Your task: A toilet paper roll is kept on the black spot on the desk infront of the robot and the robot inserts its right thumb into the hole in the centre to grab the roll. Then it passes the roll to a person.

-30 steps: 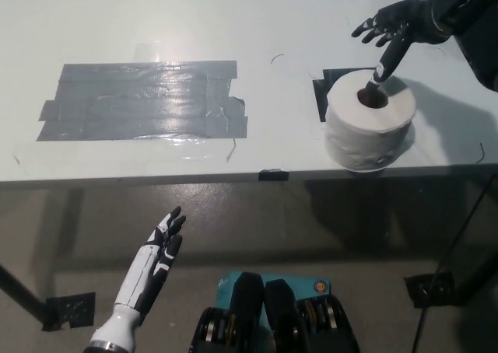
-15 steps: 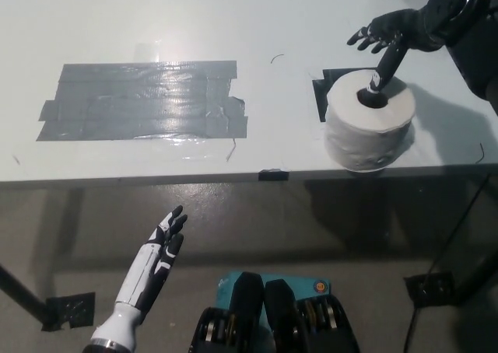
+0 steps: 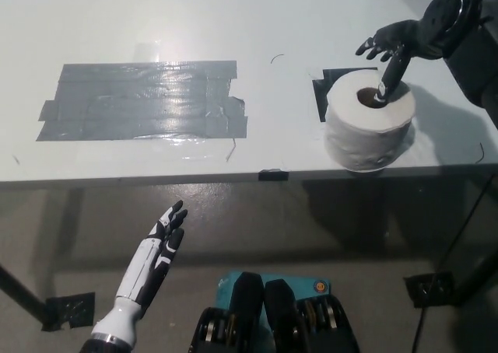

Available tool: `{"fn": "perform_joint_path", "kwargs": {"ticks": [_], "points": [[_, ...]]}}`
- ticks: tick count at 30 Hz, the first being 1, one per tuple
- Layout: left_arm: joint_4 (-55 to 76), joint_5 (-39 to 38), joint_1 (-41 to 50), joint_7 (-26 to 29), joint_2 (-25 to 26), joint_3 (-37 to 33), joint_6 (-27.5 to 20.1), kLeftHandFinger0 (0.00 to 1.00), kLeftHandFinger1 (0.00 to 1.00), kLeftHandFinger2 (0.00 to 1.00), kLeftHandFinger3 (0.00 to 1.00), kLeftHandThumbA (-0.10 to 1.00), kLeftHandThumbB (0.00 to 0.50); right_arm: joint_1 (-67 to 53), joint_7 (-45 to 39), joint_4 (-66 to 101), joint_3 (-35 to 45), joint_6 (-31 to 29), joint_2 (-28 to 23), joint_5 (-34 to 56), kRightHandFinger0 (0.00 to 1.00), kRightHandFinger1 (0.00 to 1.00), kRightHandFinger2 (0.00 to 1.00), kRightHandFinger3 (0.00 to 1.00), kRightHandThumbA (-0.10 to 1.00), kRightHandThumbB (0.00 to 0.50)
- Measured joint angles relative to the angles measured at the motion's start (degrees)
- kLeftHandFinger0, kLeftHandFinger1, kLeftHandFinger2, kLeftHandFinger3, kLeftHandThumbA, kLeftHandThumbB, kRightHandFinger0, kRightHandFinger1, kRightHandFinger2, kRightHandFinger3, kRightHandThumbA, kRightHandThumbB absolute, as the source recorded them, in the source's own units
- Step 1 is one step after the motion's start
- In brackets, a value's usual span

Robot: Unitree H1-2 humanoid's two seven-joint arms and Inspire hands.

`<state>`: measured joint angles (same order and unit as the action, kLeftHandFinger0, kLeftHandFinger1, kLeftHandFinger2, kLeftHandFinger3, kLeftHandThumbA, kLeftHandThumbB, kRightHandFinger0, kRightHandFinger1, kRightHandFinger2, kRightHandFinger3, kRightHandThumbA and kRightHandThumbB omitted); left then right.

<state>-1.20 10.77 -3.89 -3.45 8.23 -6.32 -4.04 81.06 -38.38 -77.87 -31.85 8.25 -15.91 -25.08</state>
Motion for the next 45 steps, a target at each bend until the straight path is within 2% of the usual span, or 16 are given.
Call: {"fn": "perform_joint_path", "kwargs": {"ticks": [18, 20, 23, 24, 25, 26, 27, 28, 29, 31, 32, 35, 37, 39, 44, 45], "points": [[0.26, 0.09, -0.72, -0.27, 0.03, 0.06, 0.07, 1.0, 1.0, 1.0, 1.0, 1.0, 0.048, -3.7, 6.59, -1.46, -0.32, -0.52, 4.48, -2.16, 1.0, 1.0, 1.0, 1.0, 0.9, 0.266], [0.38, 0.09, -0.75, -0.28, 0.03, 0.06, 0.11, 1.0, 1.0, 1.0, 1.0, 1.0, 0.044, -3.79, 7.27, -1.66, -0.33, -0.55, 4.7, -2.37, 1.0, 1.0, 1.0, 1.0, 0.85, 0.249], [0.43, 0.1, -0.78, -0.34, 0.06, 0.06, 0.15, 1.0, 1.0, 1.0, 1.0, 1.0, 0.046, -3.94, 8.59, -2.05, -0.33, -0.57, 4.98, -2.76, 1.0, 1.0, 1.0, 1.0, 0.52, 0.249], [0.46, 0.08, -0.79, -0.38, 0.09, 0.06, 0.21, 1.0, 1.0, 1.0, 1.0, 1.0, 0.047, -3.99, 9.08, -2.19, -0.32, -0.47, 5.05, -2.83, 0.96, 0.97, 1.0, 1.0, 0.39, 0.248], [0.55, 0.09, -0.79, -0.41, 0.12, 0.07, 0.28, 1.0, 1.0, 1.0, 1.0, 1.0, 0.049, -4.04, 9.37, -2.31, -0.18, -0.25, 5.15, -2.82, 0.54, 0.52, 0.57, 1.0, 0.24, 0.21], [0.63, 0.09, -0.79, -0.42, 0.13, 0.06, 0.3, 1.0, 1.0, 1.0, 1.0, 1.0, 0.056, -4.1, 9.62, -2.37, 0.01, -0.06, 5.21, -2.79, 0.11, 0.15, 0.29, 0.72, 0.09, 0.186], [0.79, 0.09, -0.81, -0.45, 0.12, 0.06, 0.42, 1.0, 1.0, 1.0, 1.0, 1.0, 0.058, -4.31, 10.13, -2.42, 0.53, 0.25, 5.29, -2.7, 0.02, 0.05, 0.22, 0.61, 0.03, 0.178], [0.95, 0.11, -0.86, -0.45, 0.12, 0.06, 0.59, 1.0, 1.0, 1.0, 1.0, 1.0, 0.057, -4.55, 10.75, -2.41, 0.59, 0.23, 5.3, -2.73, 0.0, 0.03, 0.25, 0.63, -0.07, 0.142], [1.07, 0.12, -0.87, -0.45, 0.13, 0.06, 0.77, 1.0, 1.0, 1.0, 1.0, 1.0, 0.051, -4.71, 11.12, -2.4, 0.6, 0.21, 5.27, -2.76, 0.0, 0.17, 0.42, 1.0, -0.1, 0.155], [1.16, 0.11, -0.93, -0.48, 0.13, 0.06, 1.03, 1.0, 1.0, 1.0, 1.0, 1.0, 0.052, -5.29, 12.36, -2.21, 1.37, -0.04, 5.23, -2.68, 0.19, 0.44, 0.63, 0.6, -0.1, 0.2], [1.18, 0.11, -0.95, -0.49, 0.13, 0.05, 1.1, 1.0, 1.0, 1.0, 1.0, 1.0, 0.055, -5.62, 13.0, -2.1, 2.25, -0.24, 5.17, -2.37, 0.12, 0.48, 0.67, 0.42, -0.1, 0.189], [1.22, 0.1, -0.96, -0.5, 0.14, 0.05, 1.19, 1.0, 1.0, 1.0, 1.0, 1.0, 0.054, -7.04, 15.89, -1.57, 6.52, -0.9, 4.43, -0.76, 0.05, 0.55, 0.87, 0.26, -0.1, 0.245], [1.22, 0.1, -1.03, -0.64, 0.17, 0.05, 1.27, 1.0, 1.0, 1.0, 1.0, 1.0, 0.053, -8.06, 17.49, -1.39, 12.12, -1.32, 3.41, 1.55, 0.19, 0.66, 1.0, 0.48, -0.1, 0.239], [1.2, 0.1, -1.19, -0.78, 0.25, 0.06, 1.3, 1.0, 1.0, 1.0, 1.0, 1.0, 0.047, -8.98, 18.7, -1.34, 16.38, -1.58, 2.66, 3.5, 0.14, 0.65, 1.0, 0.96, -0.1, 0.225], [1.04, 0.06, -1.7, -0.8, 0.24, 0.06, 1.3, 1.0, 1.0, 1.0, 1.0, 1.0, 0.059, -11.92, 20.78, -1.27, 27.89, -1.87, 1.49, 9.06, 0.1, 0.67, 1.0, 1.0, -0.1, 0.218], [1.0, 0.06, -1.69, -0.8, 0.23, 0.06, 1.3, 1.0, 1.0, 1.0, 1.0, 1.0, 0.06, -12.82, 20.95, -1.27, 30.59, -1.91, 1.41, 10.49, 0.02, 0.56, 1.0, 1.0, -0.1, 0.232]]}}
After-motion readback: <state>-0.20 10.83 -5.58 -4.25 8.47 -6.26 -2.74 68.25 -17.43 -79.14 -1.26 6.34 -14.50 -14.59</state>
